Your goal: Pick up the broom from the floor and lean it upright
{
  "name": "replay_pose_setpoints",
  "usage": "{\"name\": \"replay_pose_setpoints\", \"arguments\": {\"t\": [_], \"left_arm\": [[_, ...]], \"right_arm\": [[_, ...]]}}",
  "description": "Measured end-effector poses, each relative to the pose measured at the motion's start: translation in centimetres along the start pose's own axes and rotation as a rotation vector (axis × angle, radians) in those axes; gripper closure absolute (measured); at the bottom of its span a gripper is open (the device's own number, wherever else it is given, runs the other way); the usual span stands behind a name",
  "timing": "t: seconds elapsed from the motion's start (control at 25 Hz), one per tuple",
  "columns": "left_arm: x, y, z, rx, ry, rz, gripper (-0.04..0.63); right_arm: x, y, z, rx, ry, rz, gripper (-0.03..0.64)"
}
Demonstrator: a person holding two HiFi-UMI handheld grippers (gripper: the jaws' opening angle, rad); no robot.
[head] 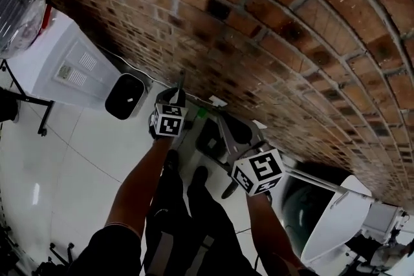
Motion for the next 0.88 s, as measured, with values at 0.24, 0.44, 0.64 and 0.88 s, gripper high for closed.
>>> {"name": "replay_pose_setpoints", "arguments": {"t": [0.24, 0.44, 0.64, 0.88], "left_arm": [[4.1, -1.4, 1.4, 0.032, 0.037, -0.089, 0.518], [5.6, -1.6, 1.8, 0.038, 0.021, -0.088, 0.515], [6.0, -1.5, 1.9, 0.064, 0.003, -0.074, 0.512], [6.1, -1.6, 1.4, 0.080, 0.024, -0.101, 0.468]], "right_arm": [[0.0, -1.7, -0.7, 0.017, 0.025, -0.097, 0.611], [0.2, -2.4, -1.0, 0.030, 0.029, -0.142, 0.611], [0.3, -2.8, -1.3, 0.038, 0.037, -0.158, 0.611], [0.3, -2.7, -1.3, 0.041, 0.033, -0.153, 0.611]]}}
Point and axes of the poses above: the fingertips, and each gripper's own axes: x forward along the fingers, y to its left, z out of its top, the point moved 1 cm from there along -x, backward along the fingers, and after that the axes turned 6 degrees about -y, right-handed, at the moved point
